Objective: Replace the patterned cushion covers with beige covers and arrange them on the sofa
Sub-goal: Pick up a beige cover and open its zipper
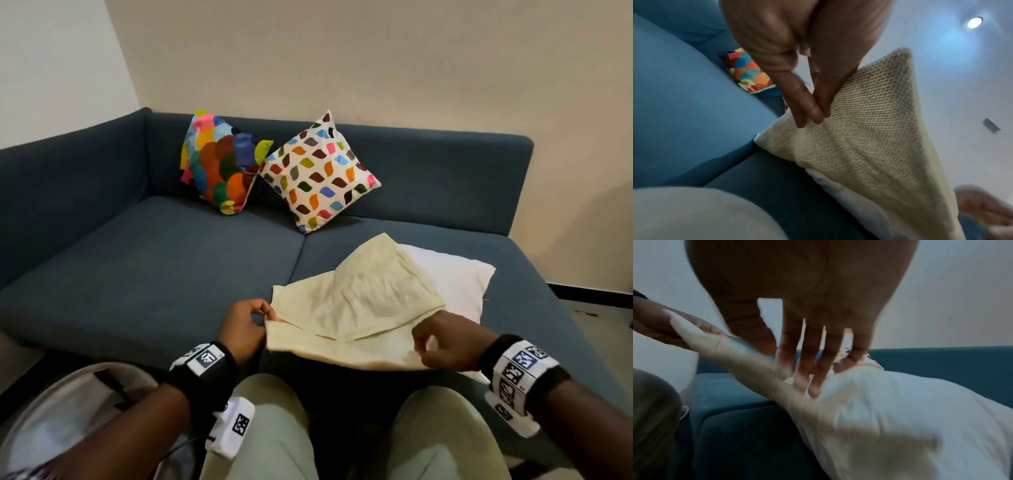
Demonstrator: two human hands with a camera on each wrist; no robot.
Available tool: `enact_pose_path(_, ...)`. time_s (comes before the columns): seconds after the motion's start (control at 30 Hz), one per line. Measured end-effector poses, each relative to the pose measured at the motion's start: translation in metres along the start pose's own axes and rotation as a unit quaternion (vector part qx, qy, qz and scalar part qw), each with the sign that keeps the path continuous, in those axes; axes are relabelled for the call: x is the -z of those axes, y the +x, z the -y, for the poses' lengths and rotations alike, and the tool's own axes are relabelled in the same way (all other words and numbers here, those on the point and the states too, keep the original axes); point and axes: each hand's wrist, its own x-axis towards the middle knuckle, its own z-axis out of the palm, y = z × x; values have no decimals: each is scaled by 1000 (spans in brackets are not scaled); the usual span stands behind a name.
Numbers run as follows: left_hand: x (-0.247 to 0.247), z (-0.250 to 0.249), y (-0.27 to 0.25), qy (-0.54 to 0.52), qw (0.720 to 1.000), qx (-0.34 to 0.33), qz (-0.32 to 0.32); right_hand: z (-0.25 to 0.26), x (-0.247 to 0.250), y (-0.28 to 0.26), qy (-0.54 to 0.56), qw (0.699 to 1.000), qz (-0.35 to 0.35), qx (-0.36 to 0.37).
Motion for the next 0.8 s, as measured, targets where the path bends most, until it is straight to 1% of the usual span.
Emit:
enact_pose_path(0.03,-2,-4,-3,5,1000,-4,1,10,2,5,11,1000,9,-1)
enact_pose_path(0.07,-3,-6,-5,3,1000,-6,4,23,5,11,36,999,-13,9)
enact_pose_path(0.13,-6,-9,-8,-12,1000,-4,8,57,9,26,121,987,-93,44)
enact_pose_path(0.2,-9,-11,-11,-35,999,6,3,95,10,45,206,967,-137,68)
enact_pose_path(0.27,-11,-8,-13,-60,998,14,-10,128,1,67,258,956,-128,59)
enact_pose_path(0.37,-13,-11,-19,-74,997,29,-7,161,-26,90,299,951,-79,15)
enact_pose_path(0.4,-14,-12,-21,-85,996,36,-10,168,-36,94,308,948,-81,-5)
enact_pose_path(0.5,-18,-16,-27,-118,989,76,-34,179,-58,100,314,938,-138,-53)
enact_pose_path(0.57,-22,-15,-26,-148,982,111,-47,182,-64,100,326,928,-164,-76)
enact_pose_path(0.63,-26,-14,-21,-203,964,153,-70,181,-69,100,341,919,-173,-91)
enact_pose_path(0.67,-28,-15,-20,-247,950,175,-82,181,-70,99,341,919,-175,-95)
enact_pose_path(0.73,-29,-16,-21,-305,927,200,-84,180,-70,98,339,919,-176,-98)
enact_pose_path(0.8,-29,-11,-21,-305,928,203,-73,178,-70,99,349,913,-181,-106)
